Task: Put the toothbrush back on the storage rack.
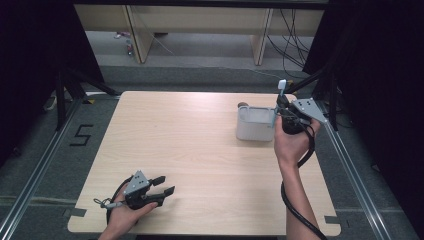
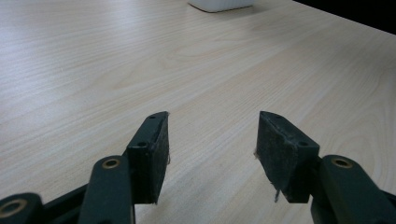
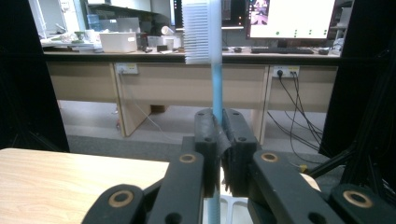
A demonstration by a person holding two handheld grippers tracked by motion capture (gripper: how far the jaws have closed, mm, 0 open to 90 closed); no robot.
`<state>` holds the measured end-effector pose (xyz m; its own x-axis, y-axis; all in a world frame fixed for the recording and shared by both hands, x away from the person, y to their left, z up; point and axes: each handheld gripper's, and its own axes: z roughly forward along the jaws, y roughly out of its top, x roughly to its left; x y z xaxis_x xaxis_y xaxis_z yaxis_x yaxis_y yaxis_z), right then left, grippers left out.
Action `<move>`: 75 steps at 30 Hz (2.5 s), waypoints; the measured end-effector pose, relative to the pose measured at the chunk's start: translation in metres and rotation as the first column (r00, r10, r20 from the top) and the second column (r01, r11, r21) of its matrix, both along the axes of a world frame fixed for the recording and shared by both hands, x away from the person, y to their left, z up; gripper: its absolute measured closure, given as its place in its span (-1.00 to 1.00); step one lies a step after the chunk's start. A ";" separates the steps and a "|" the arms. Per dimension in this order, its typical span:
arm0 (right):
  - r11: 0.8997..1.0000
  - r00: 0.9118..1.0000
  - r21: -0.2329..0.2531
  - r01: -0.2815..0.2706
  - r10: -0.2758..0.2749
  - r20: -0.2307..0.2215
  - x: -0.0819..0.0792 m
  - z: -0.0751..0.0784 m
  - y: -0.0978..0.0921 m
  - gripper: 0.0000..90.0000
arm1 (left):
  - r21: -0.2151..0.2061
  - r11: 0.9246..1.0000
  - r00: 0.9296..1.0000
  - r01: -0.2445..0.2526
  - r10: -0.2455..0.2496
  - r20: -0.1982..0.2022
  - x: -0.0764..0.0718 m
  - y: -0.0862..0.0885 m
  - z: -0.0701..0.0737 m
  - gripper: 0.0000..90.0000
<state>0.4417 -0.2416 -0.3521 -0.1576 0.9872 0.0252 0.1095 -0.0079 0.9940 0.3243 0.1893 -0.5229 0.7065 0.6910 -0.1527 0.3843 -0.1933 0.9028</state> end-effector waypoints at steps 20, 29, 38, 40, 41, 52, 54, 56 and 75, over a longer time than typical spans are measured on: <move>1.000 1.000 0.007 0.025 -0.026 0.017 0.014 0.008 -0.005 0.91 | -0.003 1.000 1.000 -0.003 0.003 -0.001 0.000 0.000 0.000 -0.03; 0.999 0.999 0.015 0.038 -0.038 0.015 0.019 0.008 -0.007 0.91 | -0.001 1.000 1.000 -0.004 0.004 0.002 0.000 0.000 0.000 -0.03; 0.999 0.999 0.009 0.050 -0.050 0.021 0.025 0.004 -0.012 0.91 | -0.001 1.000 1.000 -0.003 0.003 0.002 0.000 0.000 0.000 -0.03; 0.998 0.998 0.018 0.054 -0.054 0.013 0.026 0.003 -0.012 0.91 | -0.001 1.000 1.000 -0.001 0.001 0.002 0.000 0.000 0.000 -0.03; 0.999 0.999 0.010 0.050 -0.050 0.019 0.028 0.002 -0.013 0.91 | -0.001 1.000 1.000 -0.001 0.001 0.001 0.000 0.000 0.000 -0.03; 0.998 0.998 0.015 0.065 -0.065 0.009 0.032 -0.004 -0.013 0.91 | -0.001 1.000 1.000 -0.001 0.001 0.001 0.000 0.000 0.000 -0.03; 0.998 0.998 0.016 0.057 -0.057 0.008 0.033 -0.005 -0.014 0.91 | -0.001 1.000 1.000 -0.001 0.001 0.002 0.000 0.000 0.000 -0.03; 0.998 0.998 0.014 0.062 -0.062 0.015 0.034 -0.005 -0.014 0.91 | -0.001 1.000 1.000 -0.003 0.003 0.002 0.000 0.000 0.000 -0.03; 0.997 0.997 0.032 0.072 -0.073 0.006 0.043 -0.015 -0.016 0.91 | -0.004 1.000 1.000 -0.003 0.003 0.000 0.000 0.000 0.000 -0.03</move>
<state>0.4843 -0.2574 -0.3668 -0.0860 0.9947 0.0557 0.1003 -0.0470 0.9938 0.3240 0.1893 -0.5230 0.7043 0.6927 -0.1556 0.3847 -0.1883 0.9036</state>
